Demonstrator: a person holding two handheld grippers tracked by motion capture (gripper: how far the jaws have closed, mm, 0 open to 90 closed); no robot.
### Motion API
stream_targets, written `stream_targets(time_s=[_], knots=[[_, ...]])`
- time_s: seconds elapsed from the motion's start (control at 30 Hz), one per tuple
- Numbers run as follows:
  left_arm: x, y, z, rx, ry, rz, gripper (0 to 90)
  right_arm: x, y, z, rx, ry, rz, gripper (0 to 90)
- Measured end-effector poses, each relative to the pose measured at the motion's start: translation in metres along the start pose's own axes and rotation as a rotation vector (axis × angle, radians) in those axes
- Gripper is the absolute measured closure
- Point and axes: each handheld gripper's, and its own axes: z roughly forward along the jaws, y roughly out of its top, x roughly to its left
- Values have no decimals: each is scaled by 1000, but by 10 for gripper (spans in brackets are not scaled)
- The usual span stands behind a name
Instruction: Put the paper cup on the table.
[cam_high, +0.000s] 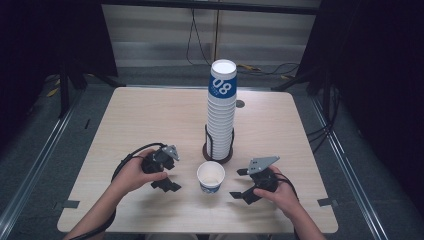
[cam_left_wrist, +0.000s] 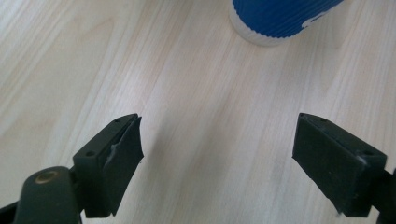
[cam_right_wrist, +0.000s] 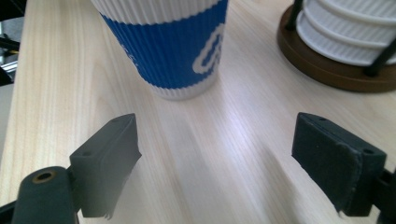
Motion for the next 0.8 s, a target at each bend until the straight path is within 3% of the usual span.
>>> stream_targets(time_s=[0.13,0.2,0.23,0.3,0.37,0.43,0.53,0.8], knots=[[3,-13,-3,-17,17,-27,157,-2,-2,-4,10,-15,-7,143],[6,-21,-4,-13,15,-13,157,-3,-3,-7,9,-21,-4,143],[5,-25,-3,-36,20,-48,157,-4,-4,-8,12,-28,-6,143],[7,-31,-4,-41,23,-55,157,-5,-5,-10,14,-34,2,143],[7,-36,-3,-58,30,-91,158,-8,-7,-12,15,-44,6,143],[9,-39,-4,-60,40,-76,158,-9,-8,-14,20,-49,10,143],[8,-46,-4,-104,35,-124,158,-10,-11,-17,29,-60,5,143],[13,-62,-10,-150,72,-147,158,-15,-21,-25,37,-75,32,143]])
